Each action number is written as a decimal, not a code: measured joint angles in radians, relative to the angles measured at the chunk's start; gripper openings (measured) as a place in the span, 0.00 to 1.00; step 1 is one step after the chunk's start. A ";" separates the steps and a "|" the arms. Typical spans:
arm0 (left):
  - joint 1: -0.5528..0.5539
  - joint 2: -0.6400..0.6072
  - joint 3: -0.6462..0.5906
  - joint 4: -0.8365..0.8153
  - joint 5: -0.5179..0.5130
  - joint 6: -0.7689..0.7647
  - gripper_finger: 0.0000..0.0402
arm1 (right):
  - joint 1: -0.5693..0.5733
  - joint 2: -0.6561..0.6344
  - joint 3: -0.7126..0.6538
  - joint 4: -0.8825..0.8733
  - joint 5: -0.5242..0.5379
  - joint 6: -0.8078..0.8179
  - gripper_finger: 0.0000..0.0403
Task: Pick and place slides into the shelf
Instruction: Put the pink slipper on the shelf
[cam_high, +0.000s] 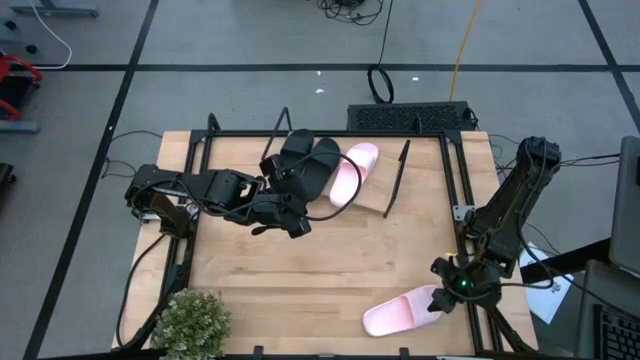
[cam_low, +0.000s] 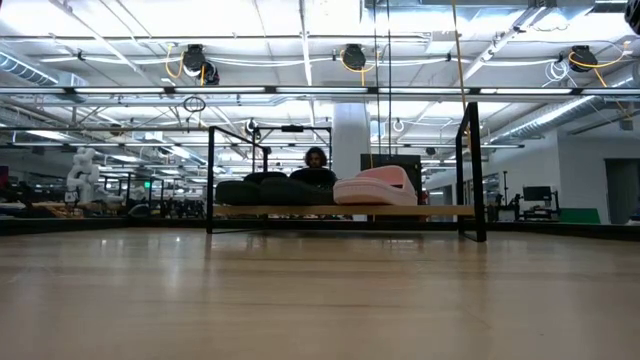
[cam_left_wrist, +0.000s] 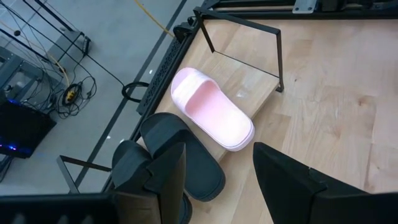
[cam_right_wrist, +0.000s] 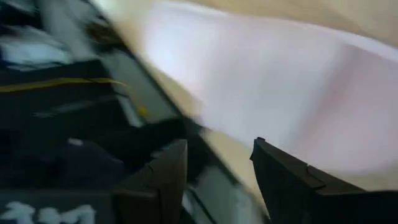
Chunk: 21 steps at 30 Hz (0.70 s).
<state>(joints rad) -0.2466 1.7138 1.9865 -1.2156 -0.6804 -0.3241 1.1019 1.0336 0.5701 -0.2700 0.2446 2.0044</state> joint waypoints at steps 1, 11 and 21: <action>0.000 0.000 0.000 0.000 0.000 0.000 0.47 | 0.000 0.002 0.000 0.035 0.040 -0.010 0.43; 0.000 0.000 0.000 0.000 0.000 0.011 0.47 | -0.001 0.005 0.000 0.196 0.266 -0.032 0.43; -0.011 0.000 0.000 -0.001 0.001 0.033 0.47 | -0.003 0.070 0.000 0.618 0.672 -0.237 0.43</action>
<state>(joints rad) -0.2577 1.7138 1.9862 -1.2163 -0.6796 -0.2909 1.0988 1.1031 0.5701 0.3476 0.9165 1.7670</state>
